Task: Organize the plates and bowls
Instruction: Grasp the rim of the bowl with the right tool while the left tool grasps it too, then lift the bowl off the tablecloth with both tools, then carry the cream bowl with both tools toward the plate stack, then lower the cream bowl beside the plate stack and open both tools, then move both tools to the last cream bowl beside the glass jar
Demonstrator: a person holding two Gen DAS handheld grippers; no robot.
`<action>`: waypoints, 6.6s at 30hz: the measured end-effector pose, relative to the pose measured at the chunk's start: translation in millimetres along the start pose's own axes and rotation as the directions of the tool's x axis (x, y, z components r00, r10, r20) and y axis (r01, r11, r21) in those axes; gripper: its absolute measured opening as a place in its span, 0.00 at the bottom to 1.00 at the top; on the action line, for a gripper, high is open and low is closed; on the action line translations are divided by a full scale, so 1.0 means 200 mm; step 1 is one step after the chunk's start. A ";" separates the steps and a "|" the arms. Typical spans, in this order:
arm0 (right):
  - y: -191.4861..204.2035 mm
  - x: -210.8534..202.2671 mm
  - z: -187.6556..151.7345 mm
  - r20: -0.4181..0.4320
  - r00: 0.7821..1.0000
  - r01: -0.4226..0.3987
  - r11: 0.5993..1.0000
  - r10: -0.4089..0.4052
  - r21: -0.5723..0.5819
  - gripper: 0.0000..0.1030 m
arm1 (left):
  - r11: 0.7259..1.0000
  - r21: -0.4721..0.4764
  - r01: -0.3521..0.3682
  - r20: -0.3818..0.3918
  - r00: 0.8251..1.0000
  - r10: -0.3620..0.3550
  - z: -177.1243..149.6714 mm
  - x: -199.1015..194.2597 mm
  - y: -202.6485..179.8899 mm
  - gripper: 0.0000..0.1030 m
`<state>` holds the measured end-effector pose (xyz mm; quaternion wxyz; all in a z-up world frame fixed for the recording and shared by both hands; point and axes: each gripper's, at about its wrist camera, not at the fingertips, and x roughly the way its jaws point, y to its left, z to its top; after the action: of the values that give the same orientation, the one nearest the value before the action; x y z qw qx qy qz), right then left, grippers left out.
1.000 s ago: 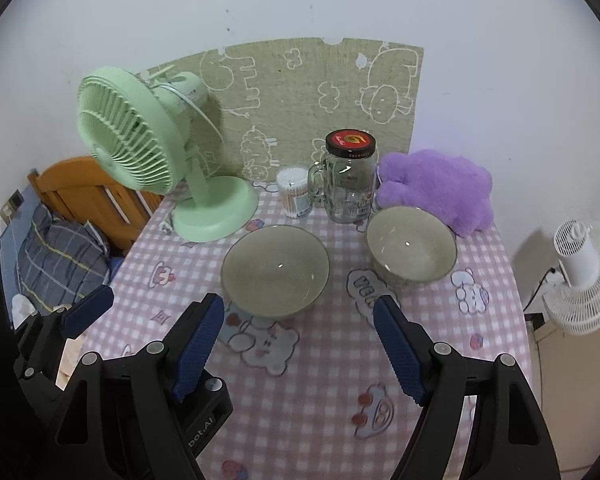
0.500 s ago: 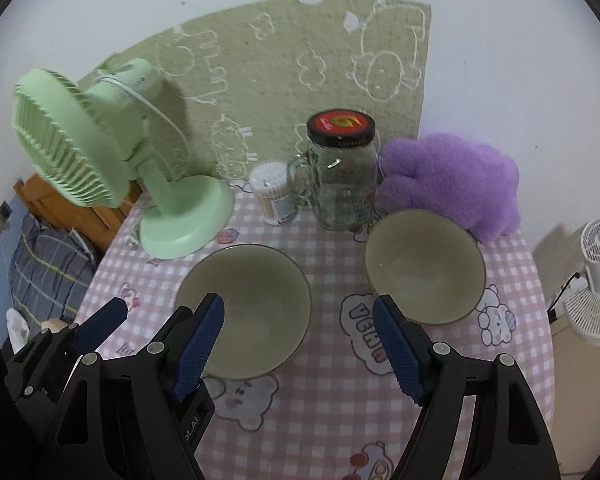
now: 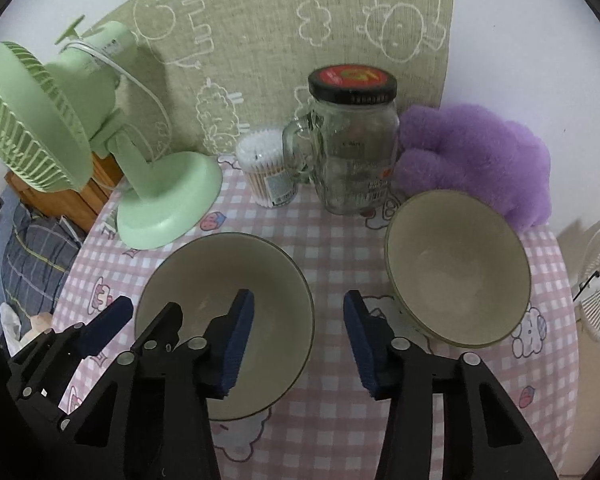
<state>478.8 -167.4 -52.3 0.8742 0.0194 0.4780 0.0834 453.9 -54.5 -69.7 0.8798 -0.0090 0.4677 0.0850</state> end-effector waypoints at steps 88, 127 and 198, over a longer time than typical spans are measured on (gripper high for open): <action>0.48 -1.24 -0.86 0.128 0.974 0.173 0.978 -0.188 0.120 0.13 | 0.966 0.163 0.200 0.097 0.971 -0.217 -0.73 -1.11 0.47 0.20; 0.34 -1.00 -1.37 -0.112 0.974 0.206 0.975 -0.196 0.087 0.12 | 0.952 0.214 0.216 -0.115 0.974 -0.196 -1.24 -0.87 0.33 0.20; -0.54 -0.83 -0.14 0.139 0.990 -0.010 1.000 0.008 0.012 0.75 | 0.994 0.052 0.099 0.124 0.987 -0.105 -0.11 -0.76 -0.56 0.66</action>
<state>381.9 -301.4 58.6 0.9049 0.0327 0.4163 0.0827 369.6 -188.5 35.9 0.9109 -0.0075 0.4115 0.0298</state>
